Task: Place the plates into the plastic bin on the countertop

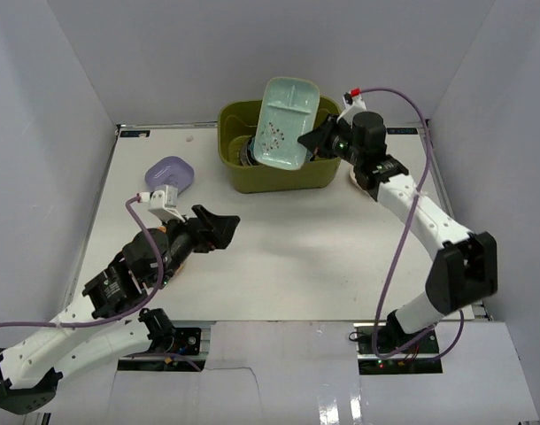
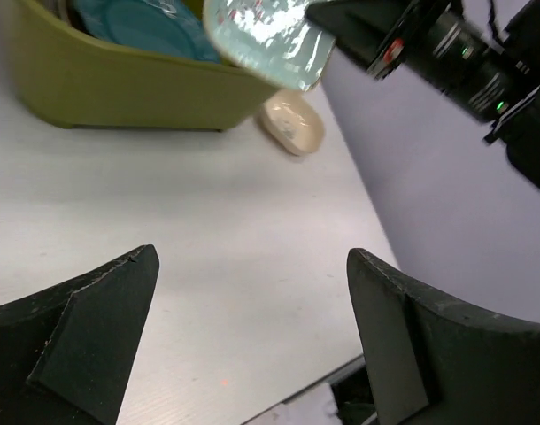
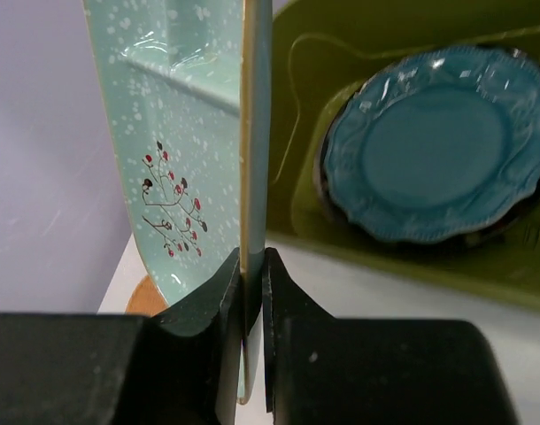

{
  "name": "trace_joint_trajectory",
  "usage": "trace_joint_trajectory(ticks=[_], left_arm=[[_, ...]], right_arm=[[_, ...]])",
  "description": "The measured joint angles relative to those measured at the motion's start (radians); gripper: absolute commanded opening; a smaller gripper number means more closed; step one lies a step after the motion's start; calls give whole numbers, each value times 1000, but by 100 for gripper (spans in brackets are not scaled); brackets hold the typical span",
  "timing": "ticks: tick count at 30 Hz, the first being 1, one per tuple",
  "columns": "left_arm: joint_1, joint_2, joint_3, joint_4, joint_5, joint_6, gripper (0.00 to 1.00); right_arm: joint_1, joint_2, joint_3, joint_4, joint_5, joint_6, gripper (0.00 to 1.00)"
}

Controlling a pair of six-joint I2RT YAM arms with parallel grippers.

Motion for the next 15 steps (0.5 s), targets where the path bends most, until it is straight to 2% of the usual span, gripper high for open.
trace_joint_trajectory(ticks=[3,8,15], left_arm=[[0,-50,-4,-106,-78,29,98],[0,-74,-24,-209,-152,64,98],[0,-102,-25,-248,-183,93,98]], right_arm=[[-32,179,183,-3,7,-16,8],[-62,417,409,-114,22,-40,8],[-69,615,566,-276,32,-49,8]])
